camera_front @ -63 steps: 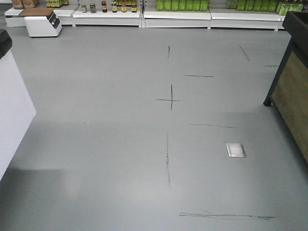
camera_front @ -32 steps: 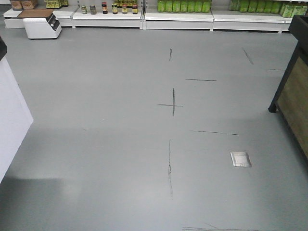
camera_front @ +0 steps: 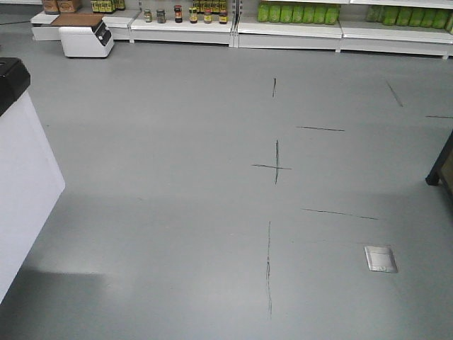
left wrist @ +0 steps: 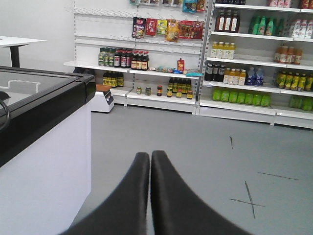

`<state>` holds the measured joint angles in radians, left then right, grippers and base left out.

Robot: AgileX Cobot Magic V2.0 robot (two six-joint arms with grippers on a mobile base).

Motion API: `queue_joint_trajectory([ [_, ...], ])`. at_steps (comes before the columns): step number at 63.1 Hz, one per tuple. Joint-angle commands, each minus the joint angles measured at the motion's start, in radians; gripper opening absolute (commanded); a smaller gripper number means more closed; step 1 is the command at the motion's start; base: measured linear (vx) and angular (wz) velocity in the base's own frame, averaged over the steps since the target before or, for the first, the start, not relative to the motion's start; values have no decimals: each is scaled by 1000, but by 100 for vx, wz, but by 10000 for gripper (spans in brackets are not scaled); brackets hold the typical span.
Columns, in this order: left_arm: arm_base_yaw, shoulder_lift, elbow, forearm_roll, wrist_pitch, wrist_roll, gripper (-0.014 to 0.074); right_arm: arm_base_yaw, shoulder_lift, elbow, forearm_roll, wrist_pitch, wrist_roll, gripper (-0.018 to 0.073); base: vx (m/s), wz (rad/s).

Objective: Pick three apples into basket with both arms
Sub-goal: 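Drive the base forward toward the black fruit display tables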

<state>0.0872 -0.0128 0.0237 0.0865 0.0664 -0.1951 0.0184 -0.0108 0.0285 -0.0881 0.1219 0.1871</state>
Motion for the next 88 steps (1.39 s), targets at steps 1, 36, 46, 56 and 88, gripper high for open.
queue_joint_trajectory([
  [1,1,-14,24,0,-76,2,-6,-7,-10,15,-10,-76,-4,-1,18,7],
  [36,1,-14,24,0,-76,2,-6,-7,-10,15,-10,-76,-4,-1,19,-6],
  [46,1,-14,24,0,-76,2,-6,-7,-10,15,-10,-76,-4,-1,21,-20],
  [56,1,-14,24,0,-76,2,-6,-7,-10,15,-10,-76,-4,-1,22,-22],
  [88,1,-14,24,0,-76,2,-6,-7,-10,15,-10,-76,-4,-1,20,-25],
])
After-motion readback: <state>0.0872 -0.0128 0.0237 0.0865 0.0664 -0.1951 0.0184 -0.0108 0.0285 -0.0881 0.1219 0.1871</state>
